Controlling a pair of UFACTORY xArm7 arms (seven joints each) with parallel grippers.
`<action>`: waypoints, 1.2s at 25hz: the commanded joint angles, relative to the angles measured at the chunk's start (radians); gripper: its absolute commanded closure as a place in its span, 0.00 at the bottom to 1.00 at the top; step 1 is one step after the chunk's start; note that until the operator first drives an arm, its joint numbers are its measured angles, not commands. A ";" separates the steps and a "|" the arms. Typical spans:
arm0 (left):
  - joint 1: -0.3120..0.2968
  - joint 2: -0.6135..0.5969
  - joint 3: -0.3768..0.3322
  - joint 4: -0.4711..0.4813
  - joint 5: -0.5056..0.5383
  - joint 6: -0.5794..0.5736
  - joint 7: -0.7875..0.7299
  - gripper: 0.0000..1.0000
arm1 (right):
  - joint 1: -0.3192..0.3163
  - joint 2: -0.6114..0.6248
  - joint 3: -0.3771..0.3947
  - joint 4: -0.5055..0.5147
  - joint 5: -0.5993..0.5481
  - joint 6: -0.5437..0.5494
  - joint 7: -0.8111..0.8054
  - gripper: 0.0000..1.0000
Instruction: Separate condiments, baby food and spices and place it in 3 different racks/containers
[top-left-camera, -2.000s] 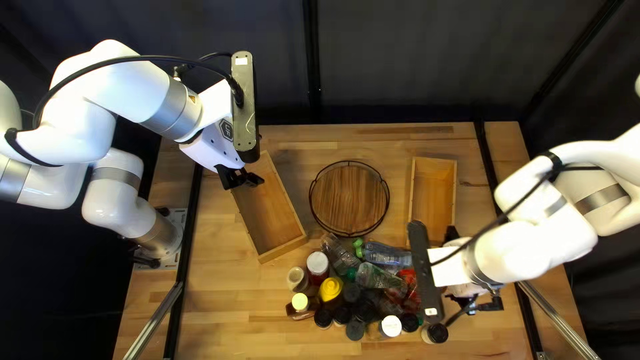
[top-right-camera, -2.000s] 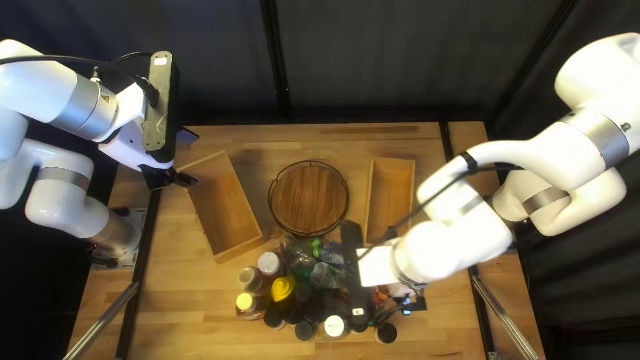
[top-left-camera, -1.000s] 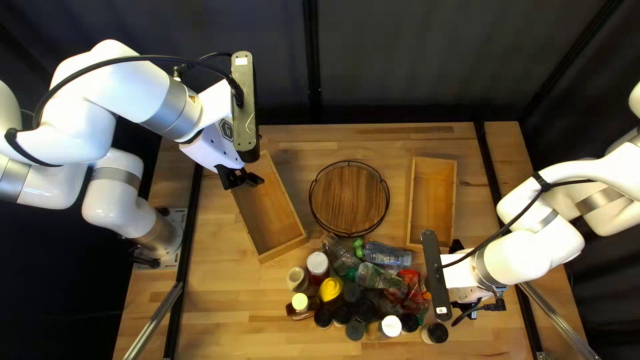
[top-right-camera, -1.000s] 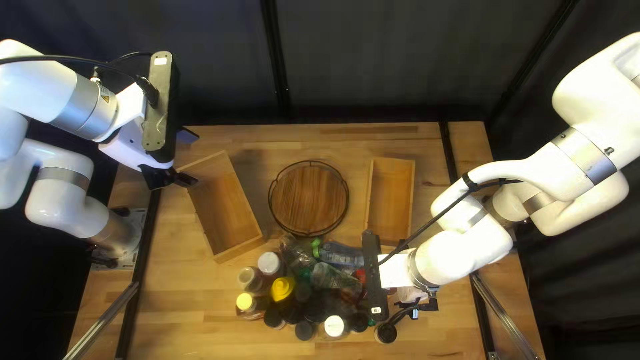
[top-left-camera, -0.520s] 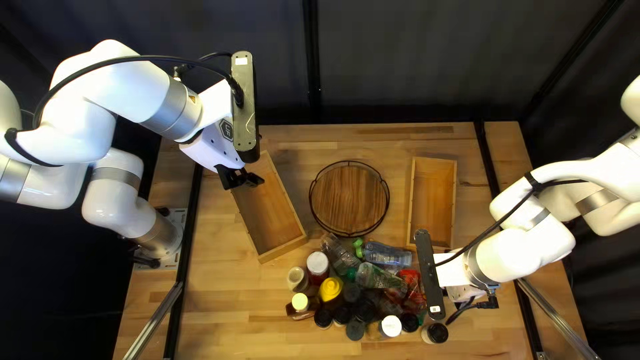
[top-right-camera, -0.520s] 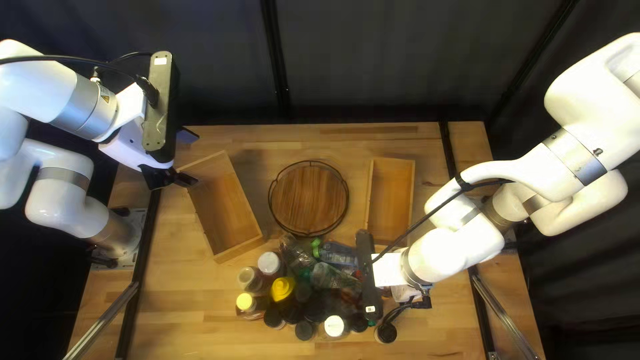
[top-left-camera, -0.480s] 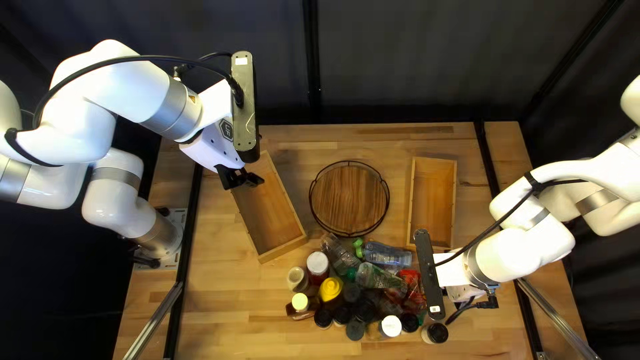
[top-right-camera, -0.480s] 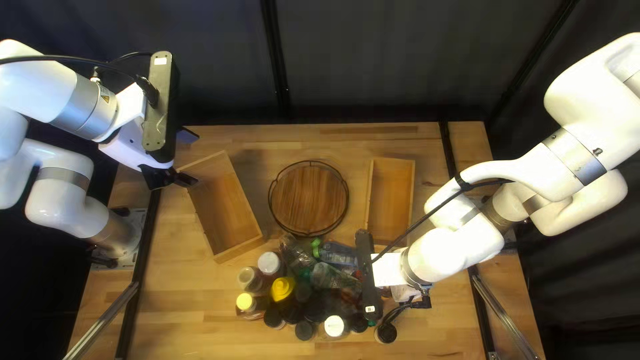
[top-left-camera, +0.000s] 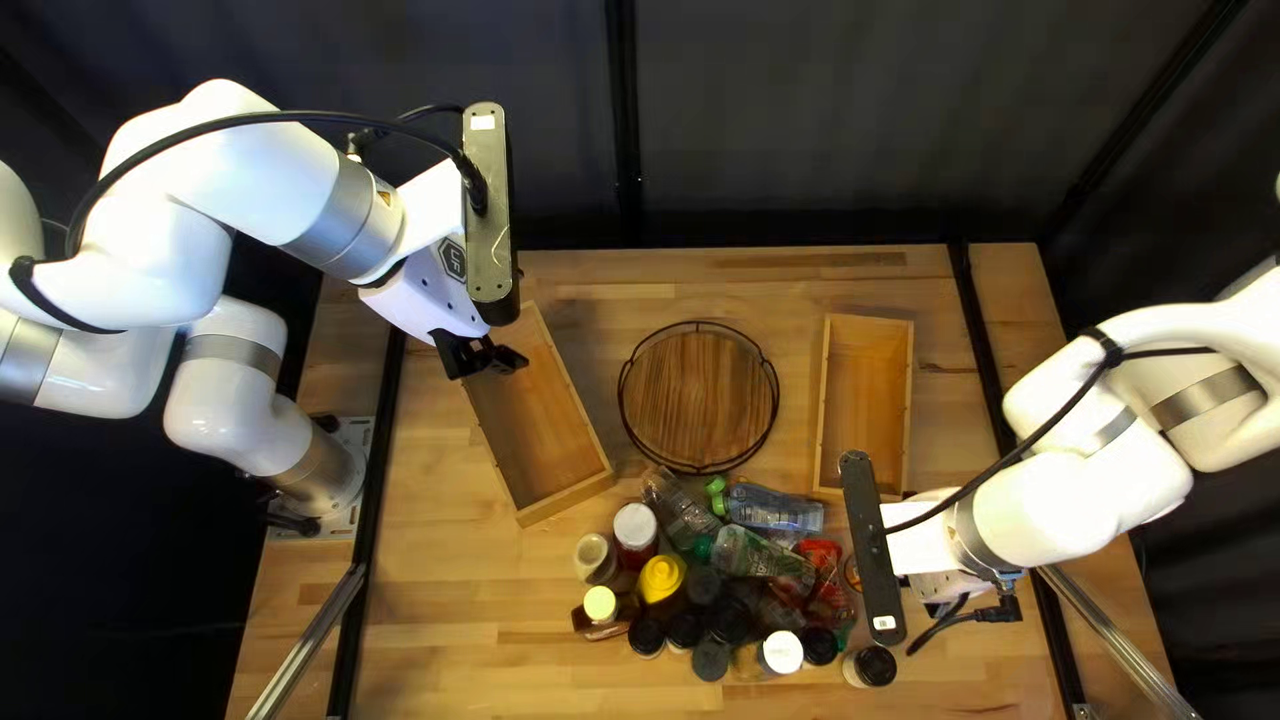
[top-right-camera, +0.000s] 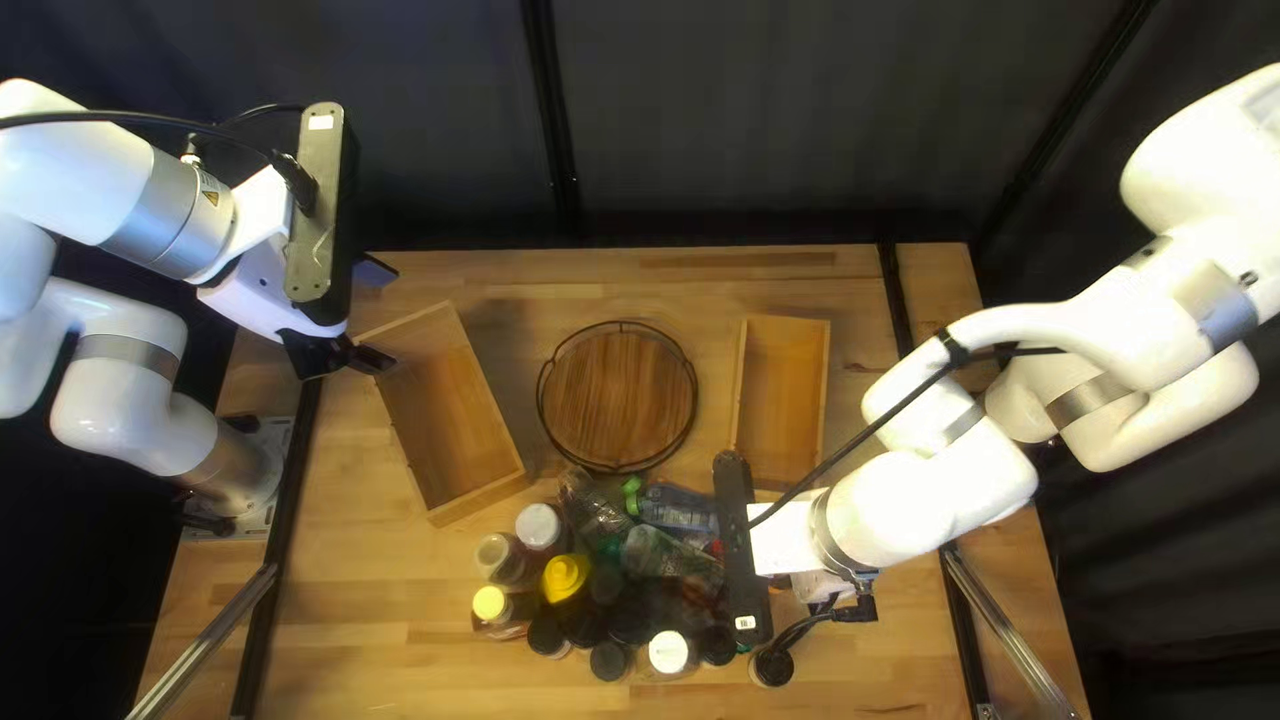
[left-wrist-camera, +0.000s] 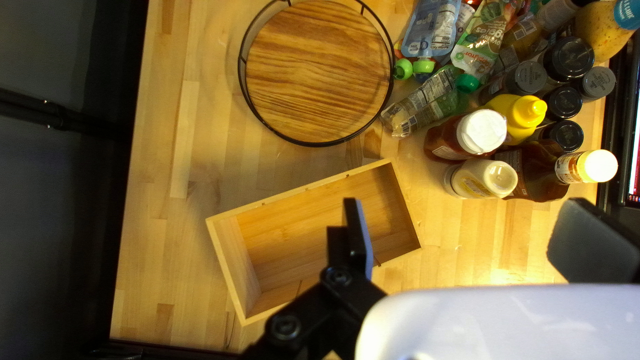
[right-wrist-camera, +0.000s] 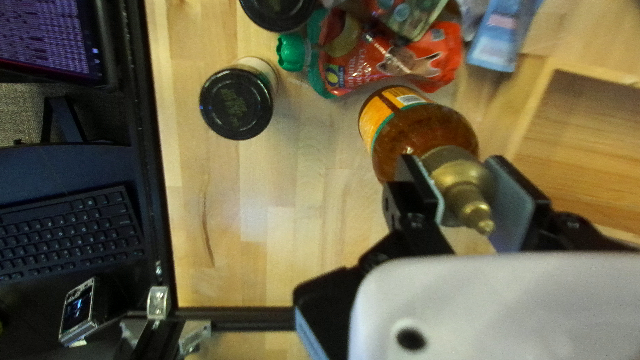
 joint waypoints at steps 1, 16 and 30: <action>0.000 0.000 0.000 0.000 0.000 0.000 0.000 0.00 | -0.030 0.021 -0.056 0.097 -0.022 0.063 -0.099 0.99; 0.000 0.000 0.000 0.000 0.000 0.000 0.000 0.00 | -0.159 0.136 -0.276 0.167 -0.044 -0.075 -0.406 0.99; 0.000 0.000 0.000 0.000 0.000 0.000 0.000 0.00 | -0.269 0.381 -0.414 0.279 0.035 -0.215 -0.502 0.99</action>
